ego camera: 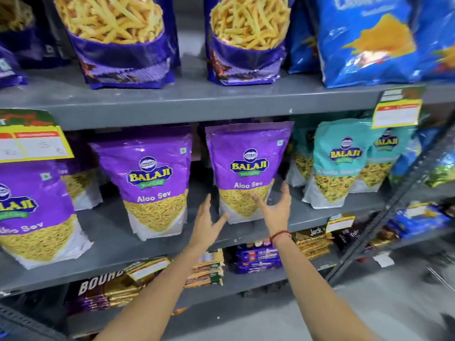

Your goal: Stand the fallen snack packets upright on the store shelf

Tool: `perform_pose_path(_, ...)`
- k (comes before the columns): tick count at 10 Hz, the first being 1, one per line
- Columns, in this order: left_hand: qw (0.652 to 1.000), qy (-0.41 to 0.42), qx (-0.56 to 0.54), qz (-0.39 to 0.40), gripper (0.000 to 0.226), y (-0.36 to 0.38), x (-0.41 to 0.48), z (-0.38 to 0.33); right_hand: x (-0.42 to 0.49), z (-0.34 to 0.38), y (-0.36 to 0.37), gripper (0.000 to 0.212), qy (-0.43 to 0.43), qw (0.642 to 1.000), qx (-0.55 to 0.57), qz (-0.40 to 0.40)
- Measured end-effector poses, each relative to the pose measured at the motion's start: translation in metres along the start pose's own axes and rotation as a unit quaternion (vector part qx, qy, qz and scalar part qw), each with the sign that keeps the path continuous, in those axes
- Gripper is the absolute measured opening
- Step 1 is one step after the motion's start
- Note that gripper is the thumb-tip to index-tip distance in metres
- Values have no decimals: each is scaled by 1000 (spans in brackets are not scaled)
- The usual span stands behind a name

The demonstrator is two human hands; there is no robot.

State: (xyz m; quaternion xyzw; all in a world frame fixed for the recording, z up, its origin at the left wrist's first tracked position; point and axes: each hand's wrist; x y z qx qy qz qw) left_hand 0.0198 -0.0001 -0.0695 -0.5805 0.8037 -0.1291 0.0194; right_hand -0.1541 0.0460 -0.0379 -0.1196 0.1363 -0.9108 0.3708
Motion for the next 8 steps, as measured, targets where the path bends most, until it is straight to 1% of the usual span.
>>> perform_pose_path(1,999,-17,-18,39,73,19,8,-5,10,-5,-7,101,-10,995,-19,100)
perform_pose_path(2,997,-17,-68,33,75,31,5,-6,14,-11,-12,76,-16,990,-26,139)
perform_pose_path(3,997,-17,-66,43,77,36,4,-8,20,-11,-19,73,-14,987,-41,155)
perform_pose_path(4,997,-18,-37,67,79,36,8,-8,22,-9,-26,74,-22,986,-55,158)
perform_pose_path(5,996,-22,-8,83,74,32,10,-14,17,-5,-31,69,-30,984,-62,161)
perform_pose_path(6,994,-13,80,70,71,21,13,-14,10,-5,-33,59,-38,989,-84,116)
perform_pose_path(7,986,12,160,50,59,-2,3,-29,-3,-5,-31,49,-58,986,-153,41)
perform_pose_path(8,972,104,212,20,44,-22,-6,-52,-16,6,-28,41,-143,968,-208,-2)
Point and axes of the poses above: each hand's wrist, its own x-axis towards the middle knuckle, its own y-axis out of the palm, z = x × y, and after that the axes turned 13 degrees about -x, right-handed
